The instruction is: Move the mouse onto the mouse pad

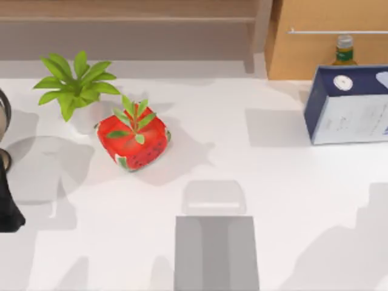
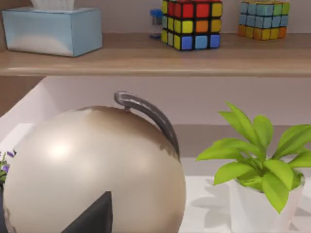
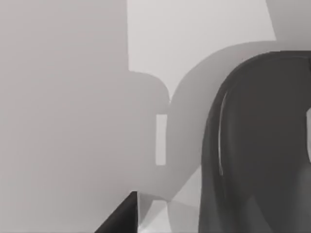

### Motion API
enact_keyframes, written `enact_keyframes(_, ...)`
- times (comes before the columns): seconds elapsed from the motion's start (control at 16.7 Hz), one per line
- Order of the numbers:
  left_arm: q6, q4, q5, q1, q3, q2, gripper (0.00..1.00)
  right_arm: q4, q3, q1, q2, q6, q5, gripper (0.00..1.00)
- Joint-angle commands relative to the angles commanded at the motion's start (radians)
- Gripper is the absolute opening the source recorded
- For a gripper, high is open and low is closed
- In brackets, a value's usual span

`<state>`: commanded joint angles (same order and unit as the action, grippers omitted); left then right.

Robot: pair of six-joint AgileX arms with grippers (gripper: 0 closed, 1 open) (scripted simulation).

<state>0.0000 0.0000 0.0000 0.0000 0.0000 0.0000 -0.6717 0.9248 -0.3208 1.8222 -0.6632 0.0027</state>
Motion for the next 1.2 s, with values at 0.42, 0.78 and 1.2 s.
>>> enact_keyframes(0.42,0.0,0.0,0.0,0.0,0.0,0.0,1.0,0.0,0.0,0.0,0.0,0.0,0.0,0.0)
enact_keyframes(0.78,0.0,0.0,0.0,0.0,0.0,0.0,1.0,-0.096,0.009,-0.027,-0.062,-0.018,0.006,0.0)
enact_keyframes(1.2,0.0,0.0,0.0,0.0,0.0,0.0,1.0,-0.327,0.14,-0.018,-0.155,-0.075,-0.024,0.0)
